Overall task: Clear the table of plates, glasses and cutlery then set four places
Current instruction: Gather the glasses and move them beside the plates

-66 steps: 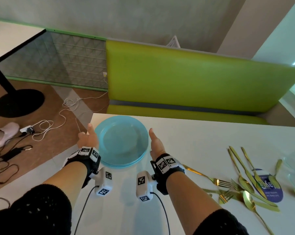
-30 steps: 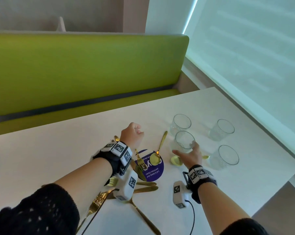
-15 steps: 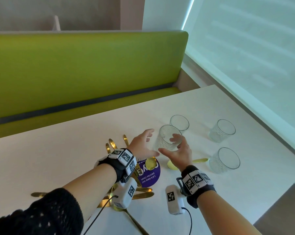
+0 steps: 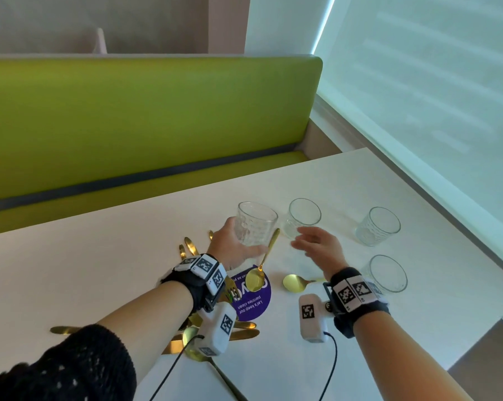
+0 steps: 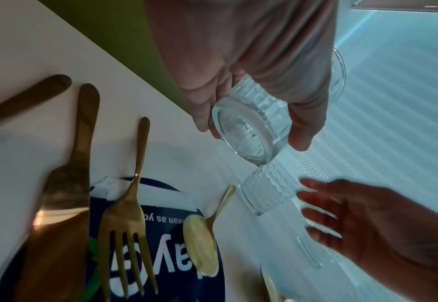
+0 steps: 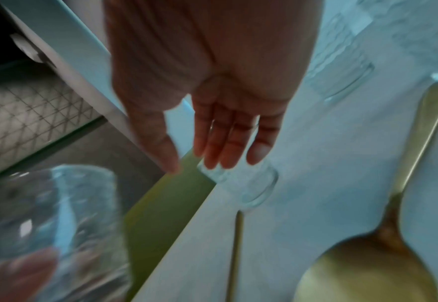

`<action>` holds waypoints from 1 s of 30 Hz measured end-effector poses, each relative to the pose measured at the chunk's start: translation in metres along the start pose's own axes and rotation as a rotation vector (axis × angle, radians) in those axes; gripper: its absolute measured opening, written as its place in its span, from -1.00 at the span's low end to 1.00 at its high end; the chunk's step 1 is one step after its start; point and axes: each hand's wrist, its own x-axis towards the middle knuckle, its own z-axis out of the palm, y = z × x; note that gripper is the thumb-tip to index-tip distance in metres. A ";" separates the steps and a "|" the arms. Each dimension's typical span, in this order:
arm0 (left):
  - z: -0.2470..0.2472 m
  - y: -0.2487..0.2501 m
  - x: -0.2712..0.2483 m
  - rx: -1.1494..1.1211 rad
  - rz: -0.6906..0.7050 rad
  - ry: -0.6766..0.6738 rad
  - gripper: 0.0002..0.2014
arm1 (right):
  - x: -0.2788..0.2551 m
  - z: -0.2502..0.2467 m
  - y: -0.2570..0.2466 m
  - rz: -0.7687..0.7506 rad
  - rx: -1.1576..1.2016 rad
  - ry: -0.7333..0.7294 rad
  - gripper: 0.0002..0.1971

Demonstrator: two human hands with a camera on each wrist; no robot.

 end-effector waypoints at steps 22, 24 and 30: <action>-0.023 -0.009 0.035 -0.109 -0.059 0.121 -0.30 | 0.067 0.020 0.019 0.130 -0.172 0.225 -0.08; -0.022 -0.008 0.036 -0.103 -0.056 0.114 -0.31 | 0.068 0.023 0.018 0.132 -0.178 0.242 -0.17; -0.026 -0.016 0.027 -0.079 -0.064 0.112 -0.27 | 0.057 0.018 0.006 0.141 -0.199 0.240 -0.29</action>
